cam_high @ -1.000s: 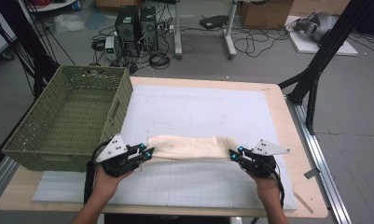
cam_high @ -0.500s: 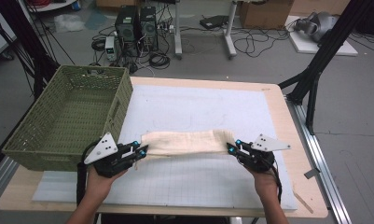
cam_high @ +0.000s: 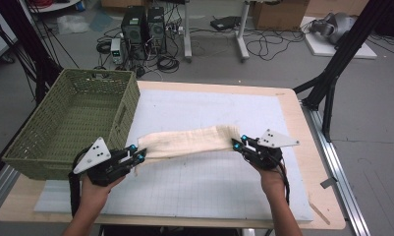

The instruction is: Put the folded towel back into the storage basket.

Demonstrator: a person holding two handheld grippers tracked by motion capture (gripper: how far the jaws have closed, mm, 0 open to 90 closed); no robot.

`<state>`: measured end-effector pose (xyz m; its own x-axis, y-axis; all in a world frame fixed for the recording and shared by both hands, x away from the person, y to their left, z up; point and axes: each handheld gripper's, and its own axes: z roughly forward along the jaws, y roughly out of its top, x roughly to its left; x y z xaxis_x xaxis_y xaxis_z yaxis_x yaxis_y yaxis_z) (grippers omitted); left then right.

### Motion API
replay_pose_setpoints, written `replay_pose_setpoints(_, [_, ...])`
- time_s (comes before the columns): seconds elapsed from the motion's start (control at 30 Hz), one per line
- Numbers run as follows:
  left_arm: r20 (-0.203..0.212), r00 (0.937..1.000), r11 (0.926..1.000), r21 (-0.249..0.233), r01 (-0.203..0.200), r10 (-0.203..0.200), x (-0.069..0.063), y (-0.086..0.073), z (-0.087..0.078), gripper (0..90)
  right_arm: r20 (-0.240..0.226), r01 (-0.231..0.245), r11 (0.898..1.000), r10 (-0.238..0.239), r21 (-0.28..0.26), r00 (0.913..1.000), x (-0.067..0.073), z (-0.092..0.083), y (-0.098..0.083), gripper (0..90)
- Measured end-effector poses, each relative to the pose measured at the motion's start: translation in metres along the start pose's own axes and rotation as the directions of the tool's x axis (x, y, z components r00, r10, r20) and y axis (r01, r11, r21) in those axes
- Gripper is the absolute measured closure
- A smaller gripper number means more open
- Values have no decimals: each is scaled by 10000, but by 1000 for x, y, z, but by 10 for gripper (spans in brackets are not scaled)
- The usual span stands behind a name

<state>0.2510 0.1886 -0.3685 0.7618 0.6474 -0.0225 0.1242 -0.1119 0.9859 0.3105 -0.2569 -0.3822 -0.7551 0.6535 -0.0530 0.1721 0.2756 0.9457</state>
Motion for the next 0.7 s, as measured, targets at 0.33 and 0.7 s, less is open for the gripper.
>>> replay_pose_setpoints(0.33, [-420, 9991, 9993, -370, 61, -77, 8, 6, -18, 813, -216, 267, 9992, -274, -285, 9994, -3, 23, 28, 820])
replay_pose_setpoints(0.7, [-856, 9962, 9973, -732, 85, -147, 13, 12, -37, 814, -195, 592, 9978, -598, -285, 9980, -4, 53, 67, 828])
